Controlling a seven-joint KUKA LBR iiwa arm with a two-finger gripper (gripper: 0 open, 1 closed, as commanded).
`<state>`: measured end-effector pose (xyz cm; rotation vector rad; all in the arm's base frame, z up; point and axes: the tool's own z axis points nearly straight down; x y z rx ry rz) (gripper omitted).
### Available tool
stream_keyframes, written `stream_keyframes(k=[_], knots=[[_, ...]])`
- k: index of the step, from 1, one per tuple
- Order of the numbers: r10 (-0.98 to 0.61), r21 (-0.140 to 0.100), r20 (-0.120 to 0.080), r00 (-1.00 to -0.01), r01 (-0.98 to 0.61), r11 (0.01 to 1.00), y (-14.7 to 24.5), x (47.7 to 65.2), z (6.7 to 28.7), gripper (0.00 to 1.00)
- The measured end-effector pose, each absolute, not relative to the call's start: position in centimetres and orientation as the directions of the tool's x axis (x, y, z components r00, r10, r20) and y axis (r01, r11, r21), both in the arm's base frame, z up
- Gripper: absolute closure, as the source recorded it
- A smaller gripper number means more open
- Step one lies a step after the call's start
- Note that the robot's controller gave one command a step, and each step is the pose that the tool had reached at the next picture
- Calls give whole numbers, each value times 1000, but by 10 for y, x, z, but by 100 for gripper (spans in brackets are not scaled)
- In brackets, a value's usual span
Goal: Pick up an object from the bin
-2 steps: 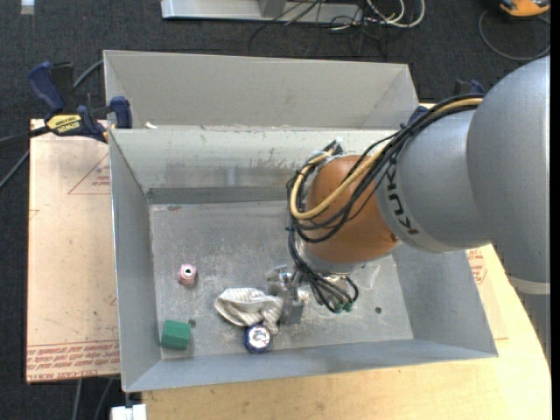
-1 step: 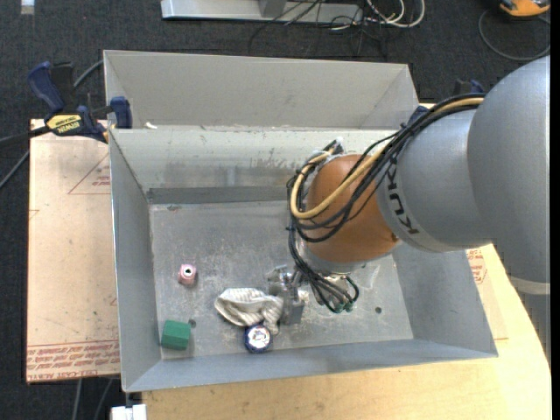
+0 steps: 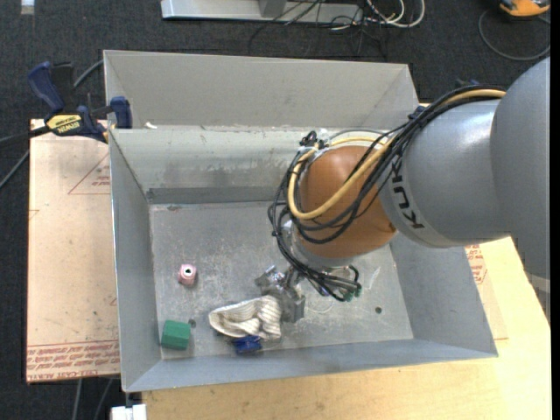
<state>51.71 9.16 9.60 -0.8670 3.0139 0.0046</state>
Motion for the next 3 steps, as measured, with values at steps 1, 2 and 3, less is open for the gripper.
stream_keyframes(k=[1, 2, 3], knots=[[-588, 6, -1, -809, -588, 809, 91, 514, 173, 100], [-469, 1, -11, -883, -469, 883, 90, 525, 117, 100], [-583, 5, -5, -813, -583, 813, 100, 499, 71, 100]])
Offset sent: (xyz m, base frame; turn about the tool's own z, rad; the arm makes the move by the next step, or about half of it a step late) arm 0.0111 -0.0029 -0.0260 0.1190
